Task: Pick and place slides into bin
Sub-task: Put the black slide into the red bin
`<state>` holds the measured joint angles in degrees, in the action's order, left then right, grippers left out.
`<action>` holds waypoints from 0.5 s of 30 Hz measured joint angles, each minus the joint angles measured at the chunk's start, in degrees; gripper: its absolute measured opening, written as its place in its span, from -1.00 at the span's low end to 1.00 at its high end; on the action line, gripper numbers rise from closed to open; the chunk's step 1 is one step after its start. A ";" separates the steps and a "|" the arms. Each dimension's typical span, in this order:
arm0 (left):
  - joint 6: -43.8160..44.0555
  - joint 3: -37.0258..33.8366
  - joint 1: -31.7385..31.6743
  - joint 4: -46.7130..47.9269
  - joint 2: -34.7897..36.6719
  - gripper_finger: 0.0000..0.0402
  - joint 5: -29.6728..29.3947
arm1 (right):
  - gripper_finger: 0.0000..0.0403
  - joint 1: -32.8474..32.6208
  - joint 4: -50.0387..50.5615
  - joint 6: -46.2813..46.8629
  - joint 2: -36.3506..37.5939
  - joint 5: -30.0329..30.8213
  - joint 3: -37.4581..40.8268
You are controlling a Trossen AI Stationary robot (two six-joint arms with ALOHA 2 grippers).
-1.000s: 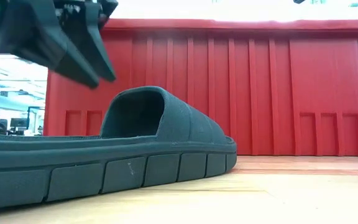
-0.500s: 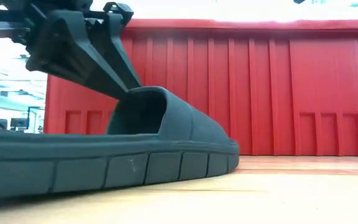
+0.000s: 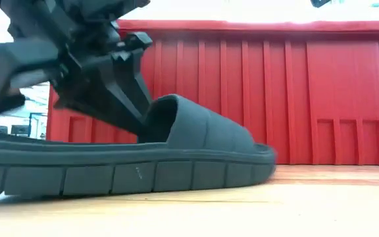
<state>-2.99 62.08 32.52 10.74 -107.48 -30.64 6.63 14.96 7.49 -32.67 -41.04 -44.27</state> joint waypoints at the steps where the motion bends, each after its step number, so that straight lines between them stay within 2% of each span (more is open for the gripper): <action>1: 0.15 0.02 0.03 -0.95 -0.89 -0.45 -0.01 | -0.36 0.00 0.89 0.01 0.00 0.00 0.00; 6: -4.26 0.02 0.25 -4.86 -2.74 -0.45 -0.85 | -0.36 0.00 3.94 0.02 0.00 0.00 0.01; 15: -5.56 0.02 -0.36 -10.59 -2.71 -0.45 -0.93 | -0.36 0.00 3.72 0.01 0.00 0.00 0.02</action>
<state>-8.55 62.11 32.16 0.15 -110.19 -31.57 6.63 18.68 7.51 -32.67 -41.04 -44.26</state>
